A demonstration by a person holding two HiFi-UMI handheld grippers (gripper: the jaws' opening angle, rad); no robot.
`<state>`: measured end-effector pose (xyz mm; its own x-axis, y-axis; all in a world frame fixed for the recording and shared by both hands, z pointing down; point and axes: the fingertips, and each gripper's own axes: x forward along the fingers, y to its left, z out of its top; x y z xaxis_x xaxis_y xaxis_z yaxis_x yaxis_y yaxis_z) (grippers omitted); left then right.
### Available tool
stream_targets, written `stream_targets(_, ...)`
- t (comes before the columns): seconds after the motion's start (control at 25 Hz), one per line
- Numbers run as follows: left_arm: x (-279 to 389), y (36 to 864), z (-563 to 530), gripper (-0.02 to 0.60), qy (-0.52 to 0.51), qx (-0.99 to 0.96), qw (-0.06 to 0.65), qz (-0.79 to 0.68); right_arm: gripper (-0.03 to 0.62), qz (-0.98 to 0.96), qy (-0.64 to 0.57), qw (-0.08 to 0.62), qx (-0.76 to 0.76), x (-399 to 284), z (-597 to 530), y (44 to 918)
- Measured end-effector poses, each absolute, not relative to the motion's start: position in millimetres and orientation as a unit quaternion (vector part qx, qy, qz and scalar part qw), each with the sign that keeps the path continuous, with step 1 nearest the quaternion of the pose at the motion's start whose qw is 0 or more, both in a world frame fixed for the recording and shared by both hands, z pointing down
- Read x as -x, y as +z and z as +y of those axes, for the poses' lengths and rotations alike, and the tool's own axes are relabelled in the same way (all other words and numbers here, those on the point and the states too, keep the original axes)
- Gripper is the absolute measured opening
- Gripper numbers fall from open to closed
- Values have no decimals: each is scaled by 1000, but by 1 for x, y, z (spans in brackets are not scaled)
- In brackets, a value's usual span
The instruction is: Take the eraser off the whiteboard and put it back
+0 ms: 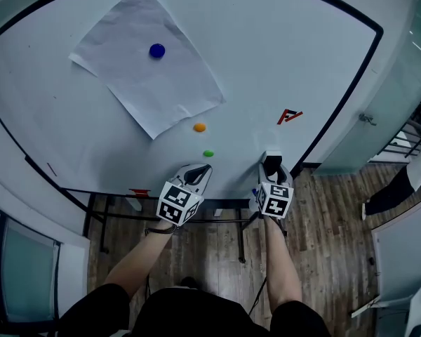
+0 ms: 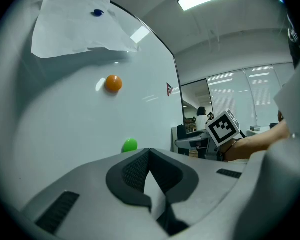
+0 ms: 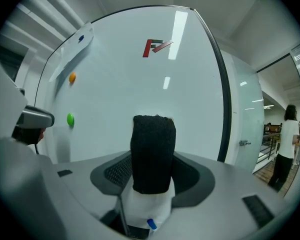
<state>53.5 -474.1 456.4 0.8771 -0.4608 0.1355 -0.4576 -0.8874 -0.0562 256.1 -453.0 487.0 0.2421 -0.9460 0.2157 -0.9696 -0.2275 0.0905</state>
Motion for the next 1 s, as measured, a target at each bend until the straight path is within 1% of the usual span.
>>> stream_targets(0.48,-52,456,-465,19,-73,967,10,245,238,-619,57,111,-775,-255,-444,484)
stream_targets(1.0,-71,453,-425,19,-74,966,6,249,238,-639,53,110,-760,-258,-400,477)
